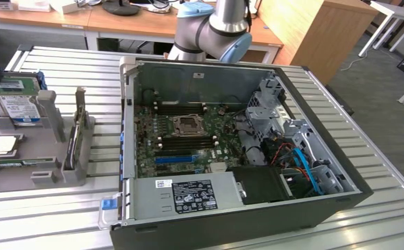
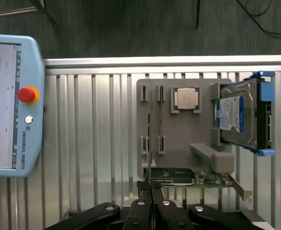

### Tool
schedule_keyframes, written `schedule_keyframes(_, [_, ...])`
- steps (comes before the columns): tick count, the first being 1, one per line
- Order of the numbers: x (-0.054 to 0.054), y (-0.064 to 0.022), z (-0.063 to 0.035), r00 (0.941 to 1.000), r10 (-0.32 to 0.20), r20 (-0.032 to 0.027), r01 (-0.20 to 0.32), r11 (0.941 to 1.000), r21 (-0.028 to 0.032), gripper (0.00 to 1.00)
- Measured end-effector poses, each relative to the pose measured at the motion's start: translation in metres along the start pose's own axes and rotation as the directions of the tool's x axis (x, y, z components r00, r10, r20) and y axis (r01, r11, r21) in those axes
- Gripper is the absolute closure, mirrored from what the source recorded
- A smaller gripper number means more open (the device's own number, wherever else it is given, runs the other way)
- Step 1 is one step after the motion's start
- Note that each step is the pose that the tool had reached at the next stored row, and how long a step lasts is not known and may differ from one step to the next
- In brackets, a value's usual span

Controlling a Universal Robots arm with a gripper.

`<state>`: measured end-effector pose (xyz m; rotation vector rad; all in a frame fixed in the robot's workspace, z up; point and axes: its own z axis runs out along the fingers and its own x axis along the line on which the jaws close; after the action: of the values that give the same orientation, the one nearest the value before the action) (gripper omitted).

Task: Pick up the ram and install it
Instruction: 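Pick up the ram and move it above insertion slot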

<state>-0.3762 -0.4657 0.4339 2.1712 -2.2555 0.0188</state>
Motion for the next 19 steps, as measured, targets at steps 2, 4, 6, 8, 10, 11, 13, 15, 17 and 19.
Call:
schedule_keyframes(2, [0.000,-0.0043,0.0000,1.0000,0.000,0.0000,0.000,1.0000,0.0000,0.88])
schedule_keyframes(4, [0.000,-0.0094,-0.0001,1.0000,0.000,-0.0001,0.000,1.0000,-0.0001,0.88])
schedule_keyframes(6, [-0.001,-0.0149,0.0000,1.0000,0.000,0.0000,0.000,1.0000,-0.0001,0.88])
schedule_keyframes(8, [-0.001,-0.0196,0.0000,1.0000,0.000,0.0000,0.000,1.0000,0.0000,0.88])
schedule_keyframes(10, [-0.001,-0.0246,0.0000,1.0000,0.000,-0.0001,0.000,1.0000,-0.0002,0.88])
schedule_keyframes(11, [-0.001,-0.0274,0.0000,1.0000,0.000,0.0001,0.000,1.0000,-0.0001,0.88])
schedule_keyframes(13, [-0.001,-0.0334,0.0000,1.0000,0.000,0.0001,0.000,1.0000,-0.0001,0.88])
schedule_keyframes(15, [-0.001,-0.0391,0.0001,1.0000,0.000,0.0003,0.000,1.0000,0.0000,0.88])
schedule_keyframes(17, [-0.002,-0.0445,0.0000,1.0000,0.000,0.0002,0.000,1.0000,-0.0002,0.88])
schedule_keyframes(19, [-0.002,-0.0495,0.0000,1.0000,0.000,0.0002,0.000,1.0000,-0.0001,0.88])
